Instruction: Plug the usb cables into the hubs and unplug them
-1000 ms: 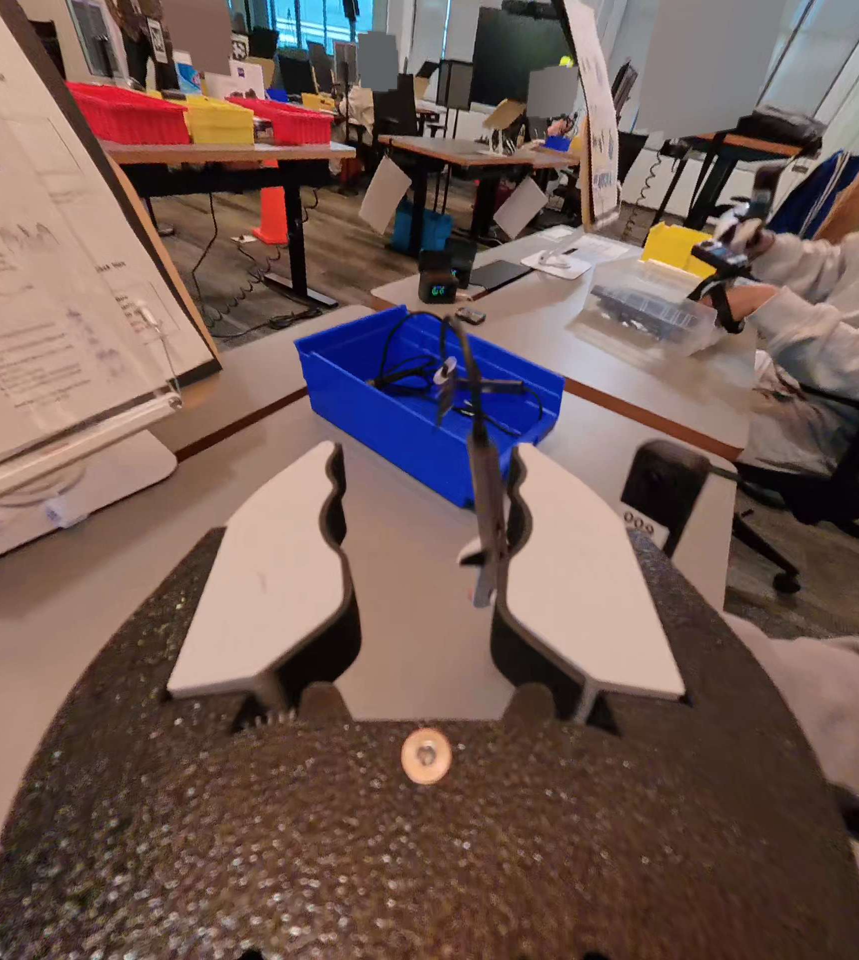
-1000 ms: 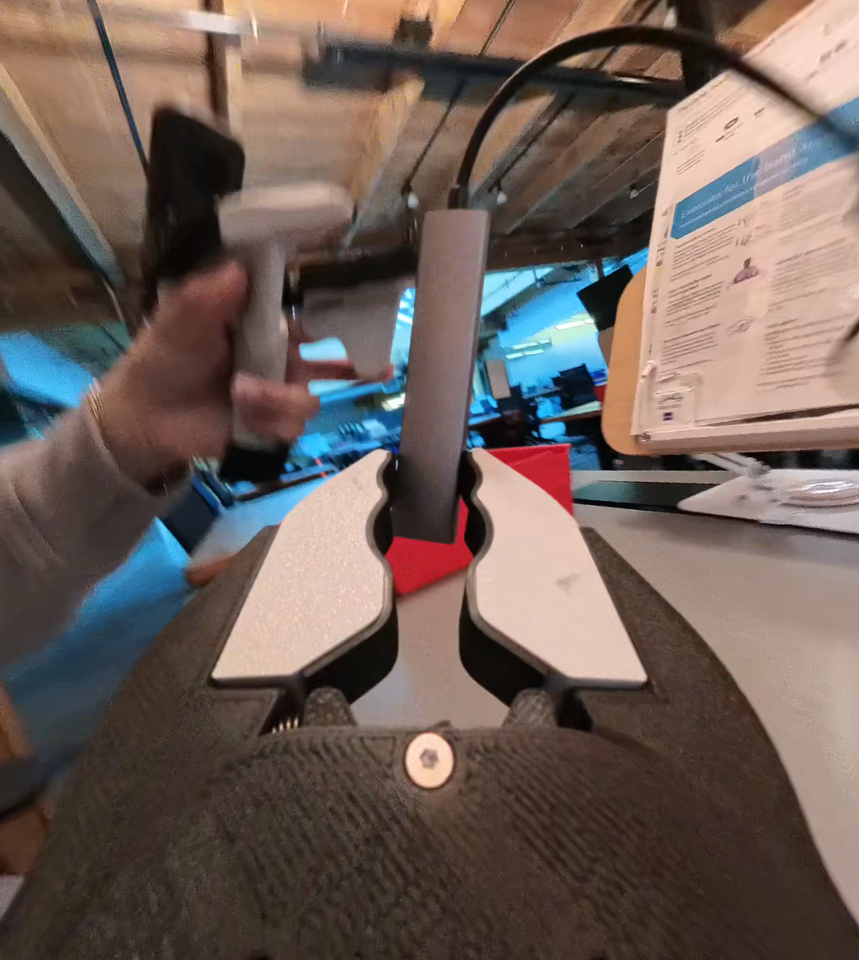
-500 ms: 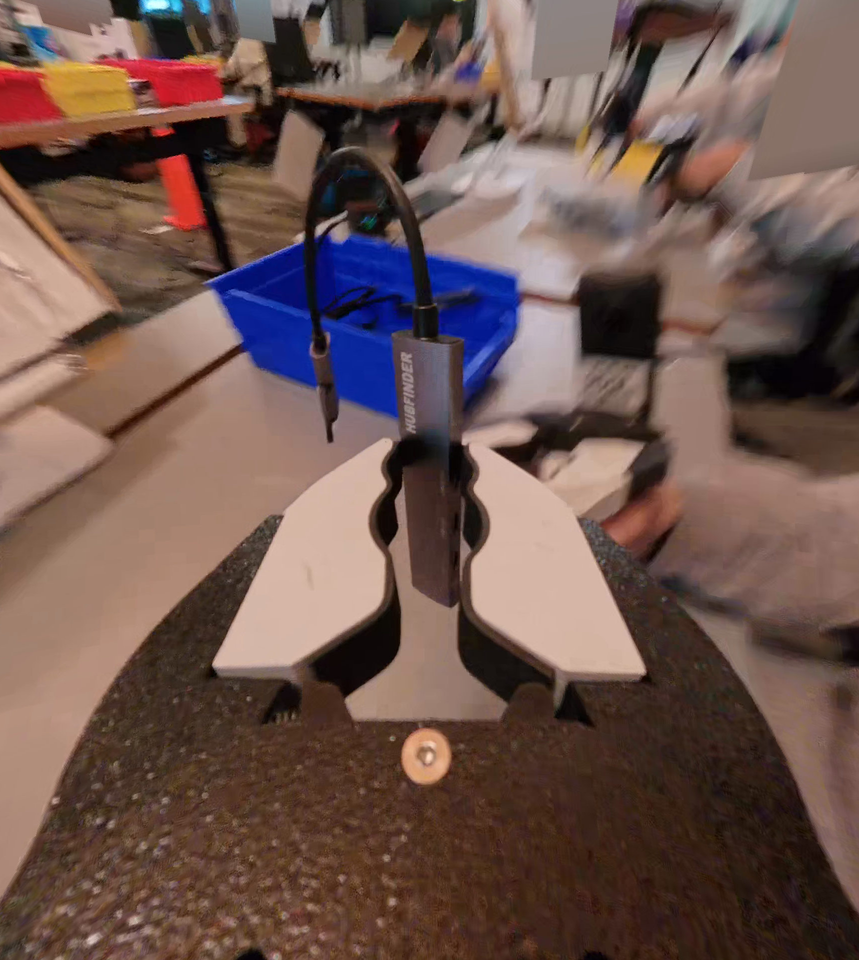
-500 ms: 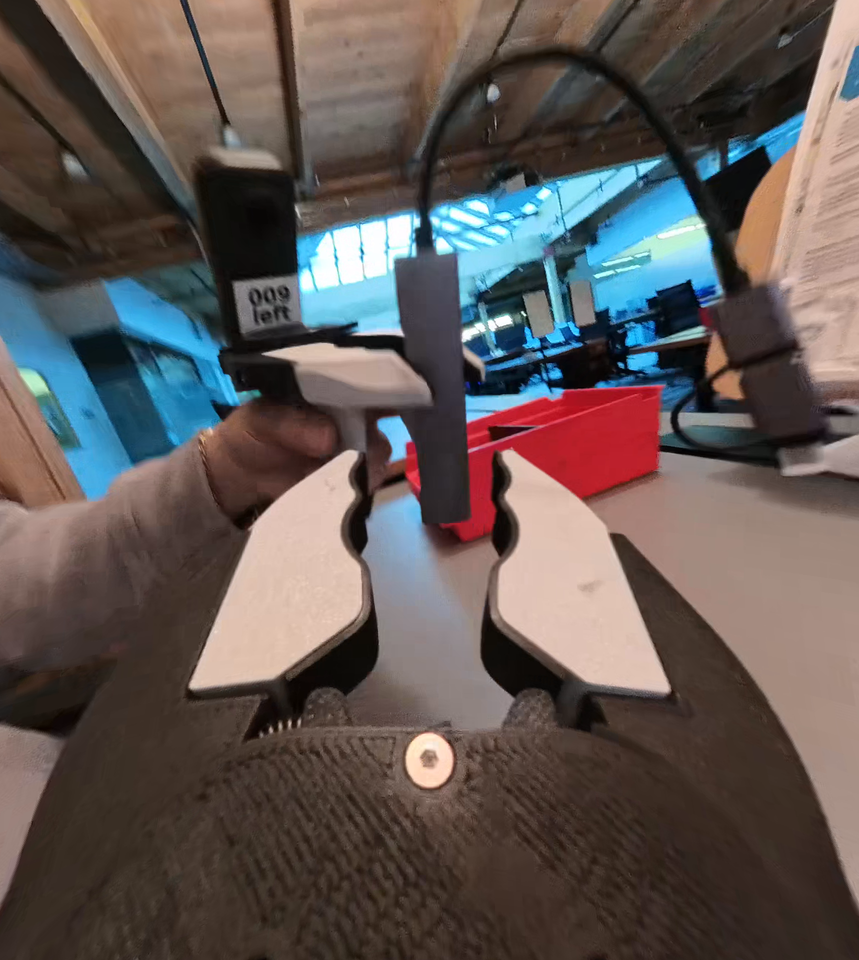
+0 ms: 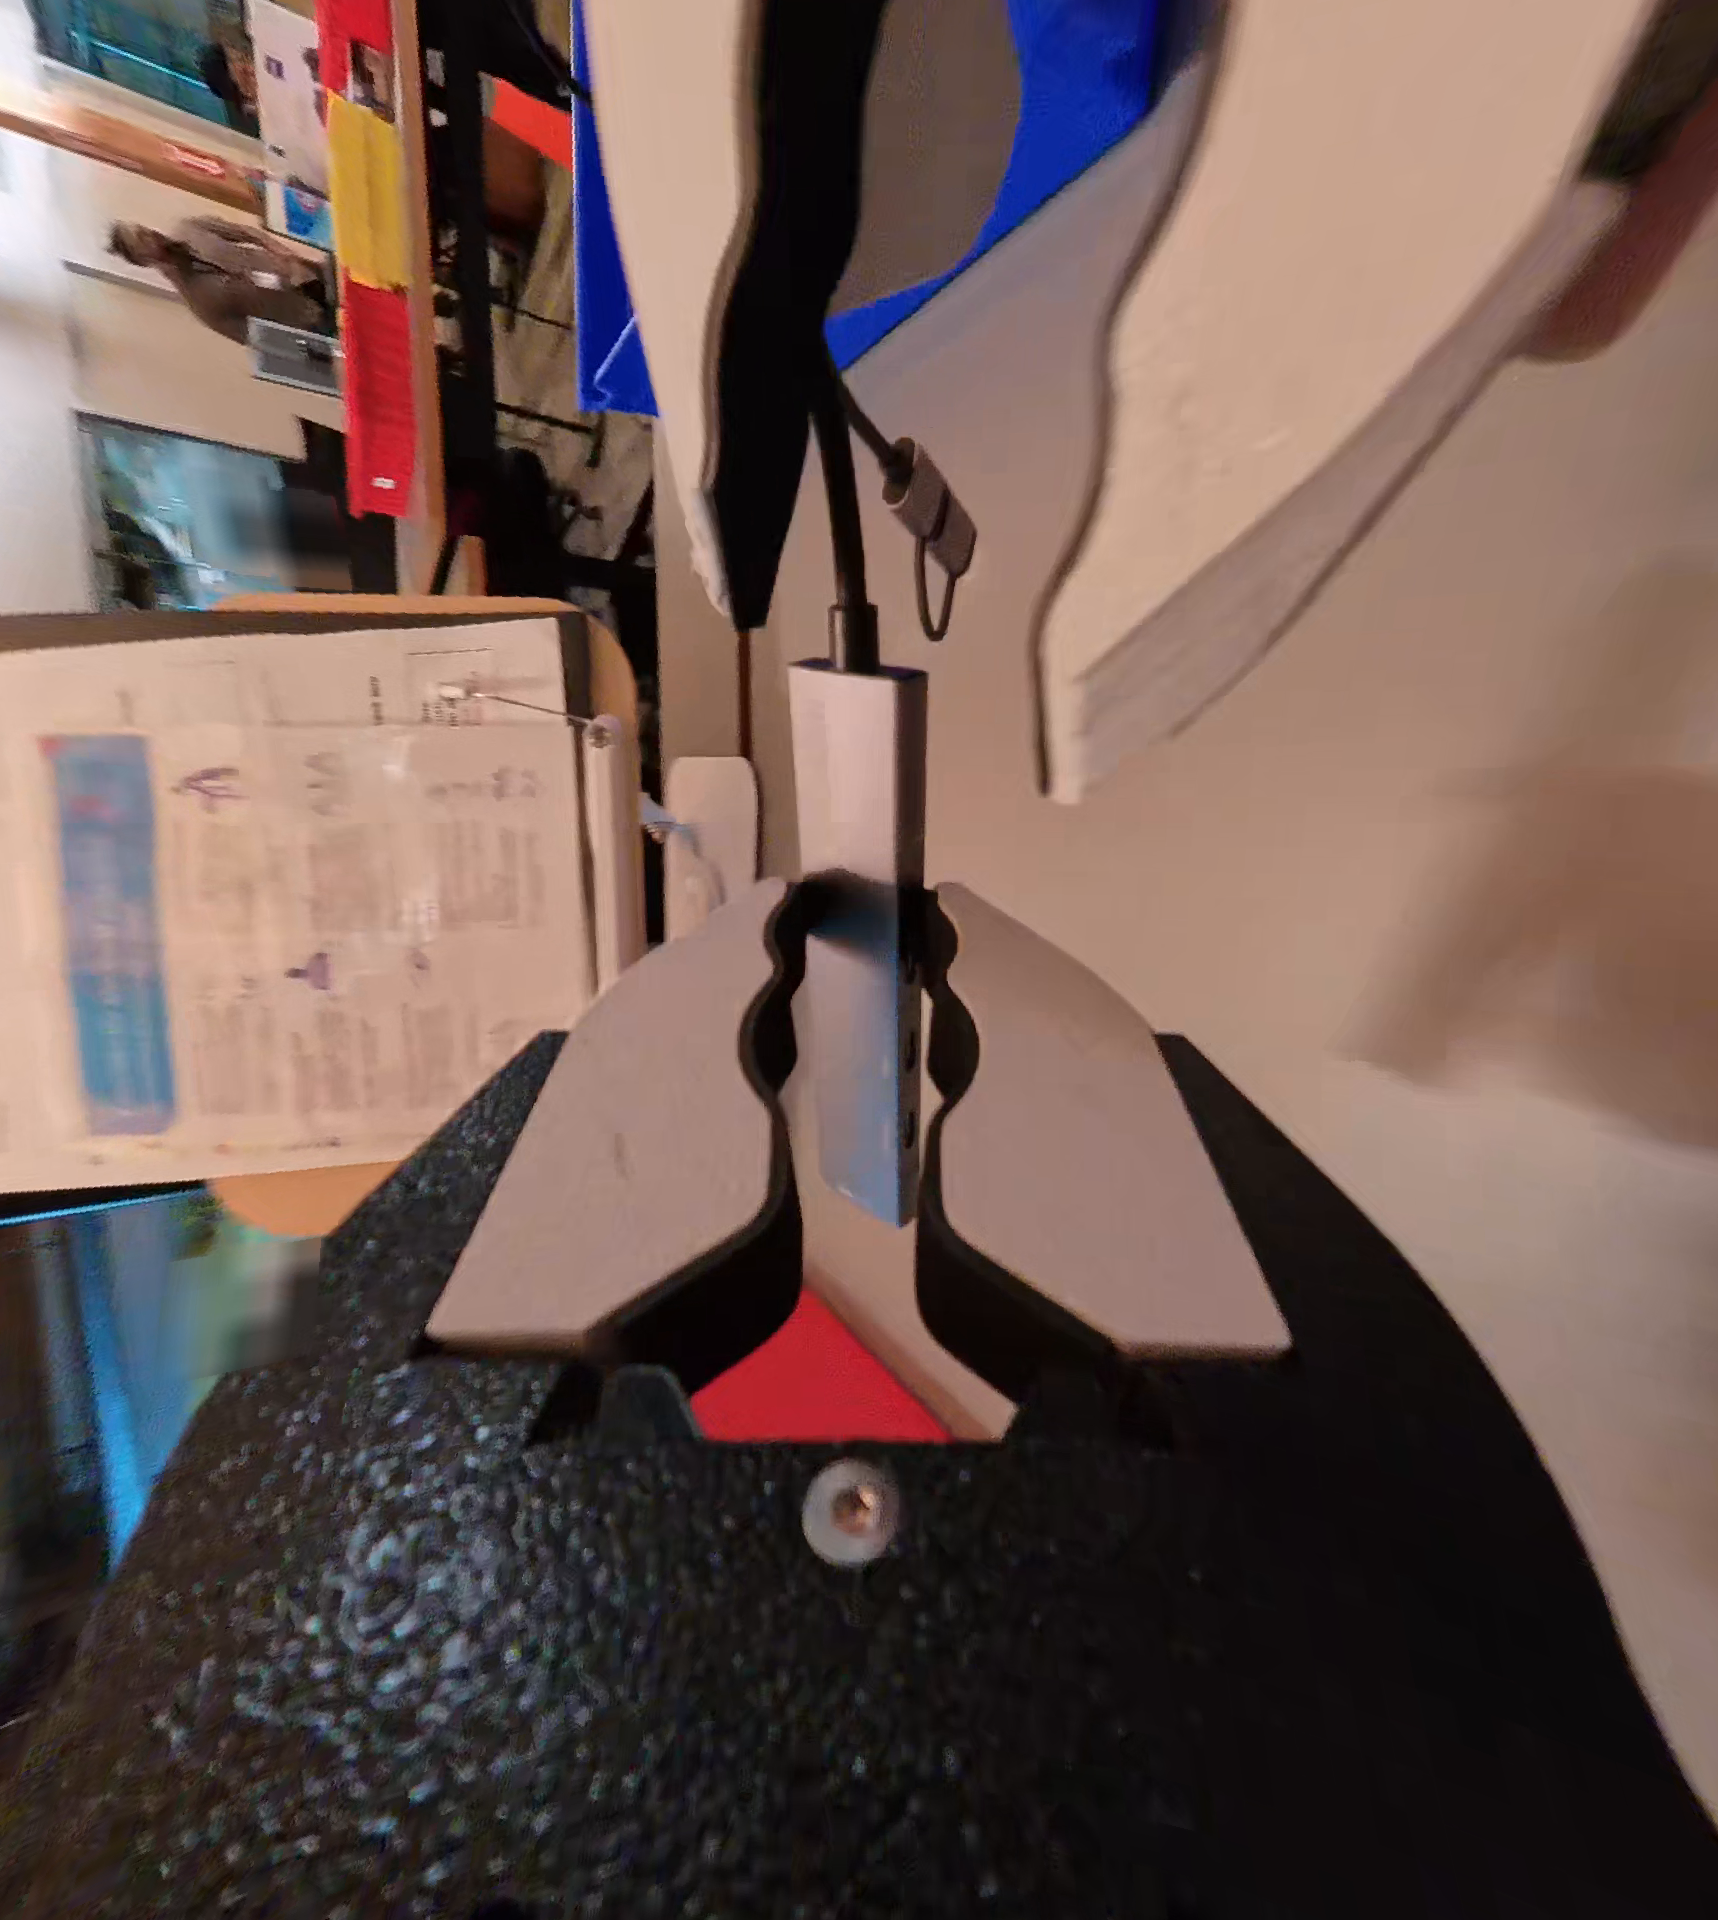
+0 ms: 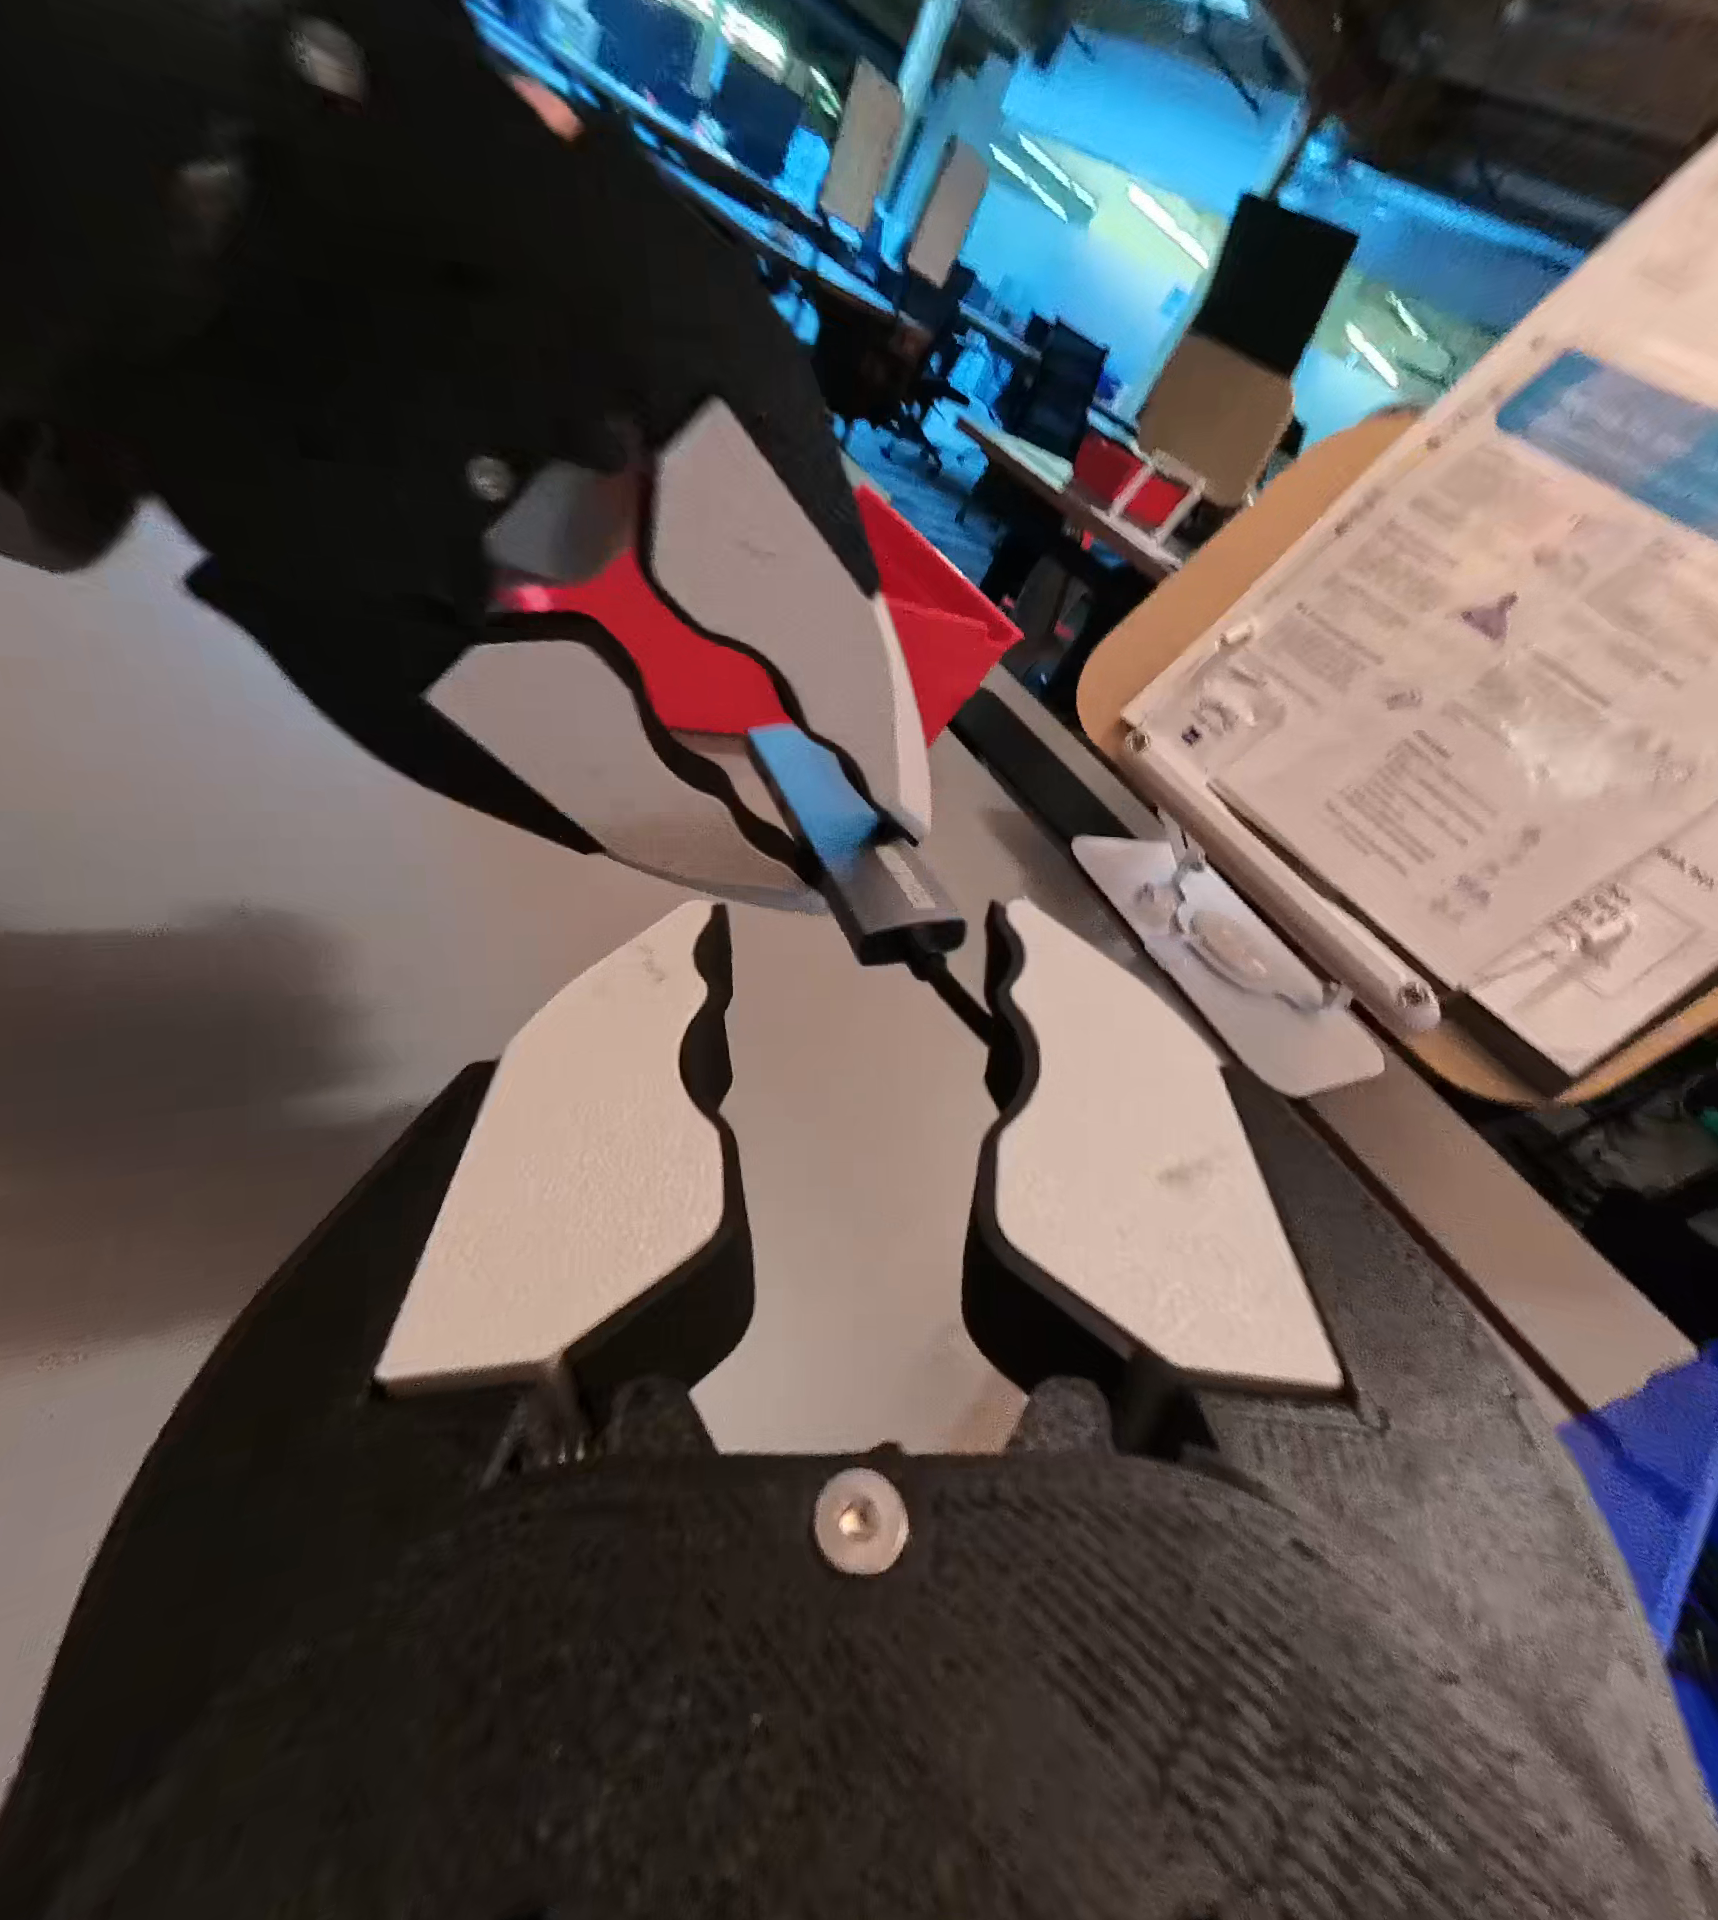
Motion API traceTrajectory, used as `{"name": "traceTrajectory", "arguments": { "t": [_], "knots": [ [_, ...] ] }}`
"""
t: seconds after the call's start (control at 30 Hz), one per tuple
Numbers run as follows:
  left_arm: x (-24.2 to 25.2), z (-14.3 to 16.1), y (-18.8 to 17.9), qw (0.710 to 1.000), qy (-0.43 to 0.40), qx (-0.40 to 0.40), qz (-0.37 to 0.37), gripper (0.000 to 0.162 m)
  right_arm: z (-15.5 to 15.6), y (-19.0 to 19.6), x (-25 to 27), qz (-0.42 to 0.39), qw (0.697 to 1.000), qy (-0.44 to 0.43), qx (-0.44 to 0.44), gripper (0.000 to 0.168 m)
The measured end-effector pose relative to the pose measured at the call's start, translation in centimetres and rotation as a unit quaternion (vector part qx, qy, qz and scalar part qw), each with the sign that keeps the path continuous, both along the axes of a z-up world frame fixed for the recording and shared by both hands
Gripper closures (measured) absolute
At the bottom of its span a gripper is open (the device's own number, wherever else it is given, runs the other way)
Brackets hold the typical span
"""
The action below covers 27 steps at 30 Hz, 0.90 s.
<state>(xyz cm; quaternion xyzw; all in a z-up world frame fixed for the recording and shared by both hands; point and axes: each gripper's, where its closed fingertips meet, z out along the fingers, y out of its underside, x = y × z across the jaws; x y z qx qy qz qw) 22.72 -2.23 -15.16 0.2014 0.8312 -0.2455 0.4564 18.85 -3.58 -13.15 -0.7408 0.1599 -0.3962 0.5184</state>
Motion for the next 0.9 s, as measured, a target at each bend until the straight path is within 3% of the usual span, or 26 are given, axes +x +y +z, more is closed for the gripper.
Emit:
{"name": "traceTrajectory", "arguments": {
  "t": [0.03,0.17,0.3,0.4,0.5,0.77,0.9],
  "knots": [
    [0.1,0.0,0.0,1.0,-0.021,0.01,0.001,0.142,-0.3,-0.3,0.4,-0.016,1.0,0.008,0.002,0.127],
    [-0.1,-1.0,0.0,0.997,-0.047,0.053,-0.009,0.142,0.3,-0.7,0.7,-0.021,0.999,-0.003,0.038,0.119],
    [-1.0,-0.9,-1.0,0.997,-0.05,0.053,-0.037,0.142,-1.6,-0.8,1.2,-0.026,1.0,0.002,-0.009,0.118],
    [-1.6,-0.7,-1.8,0.997,-0.032,0.041,-0.054,0.142,-2.7,-0.2,0.9,0.007,1.0,0.009,-0.012,0.132],
    [-1.7,-0.7,-2.0,0.996,-0.027,0.043,-0.067,0.142,-2.6,-0.6,1.1,0.011,1.0,0.012,0.02,0.143],
    [-1.6,0.2,-2.6,0.995,-0.014,-0.018,-0.096,0.145,-1.9,-0.9,1.1,0.07,0.974,0.082,0.201,0.144],
    [-1.5,-0.2,-2.6,0.995,0.005,-0.046,-0.094,0.147,-2.2,-0.9,1.2,0.077,0.966,0.089,0.23,0.144]
  ]
}}
